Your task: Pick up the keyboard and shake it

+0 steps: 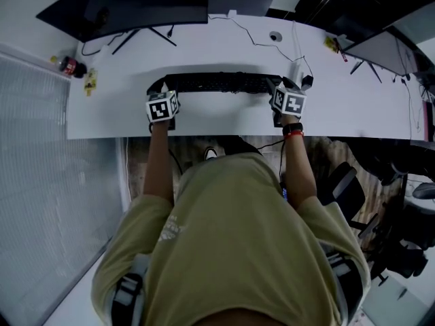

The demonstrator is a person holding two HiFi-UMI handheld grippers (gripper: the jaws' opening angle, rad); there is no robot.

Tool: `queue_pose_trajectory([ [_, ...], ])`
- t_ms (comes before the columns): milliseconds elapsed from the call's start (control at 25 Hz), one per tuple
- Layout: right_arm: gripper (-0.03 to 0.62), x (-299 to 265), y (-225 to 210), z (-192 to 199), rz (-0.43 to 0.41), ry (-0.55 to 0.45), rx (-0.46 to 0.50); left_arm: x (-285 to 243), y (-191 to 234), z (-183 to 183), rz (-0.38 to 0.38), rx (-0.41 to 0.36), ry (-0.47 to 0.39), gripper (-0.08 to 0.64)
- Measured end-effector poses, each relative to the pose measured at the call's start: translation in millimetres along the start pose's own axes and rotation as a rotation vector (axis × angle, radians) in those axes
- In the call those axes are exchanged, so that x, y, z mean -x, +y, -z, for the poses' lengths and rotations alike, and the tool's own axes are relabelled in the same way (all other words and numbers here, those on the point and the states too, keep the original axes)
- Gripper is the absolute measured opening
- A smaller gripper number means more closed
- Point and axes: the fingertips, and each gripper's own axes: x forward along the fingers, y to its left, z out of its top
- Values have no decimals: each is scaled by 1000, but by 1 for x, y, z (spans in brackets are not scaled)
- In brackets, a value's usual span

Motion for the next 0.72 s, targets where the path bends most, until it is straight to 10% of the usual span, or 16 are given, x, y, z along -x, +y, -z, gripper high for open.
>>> queue_pose_trajectory([
  [720,288,36,9,30,43,-50,-3,32,-3,29,-5,-66,4,196],
])
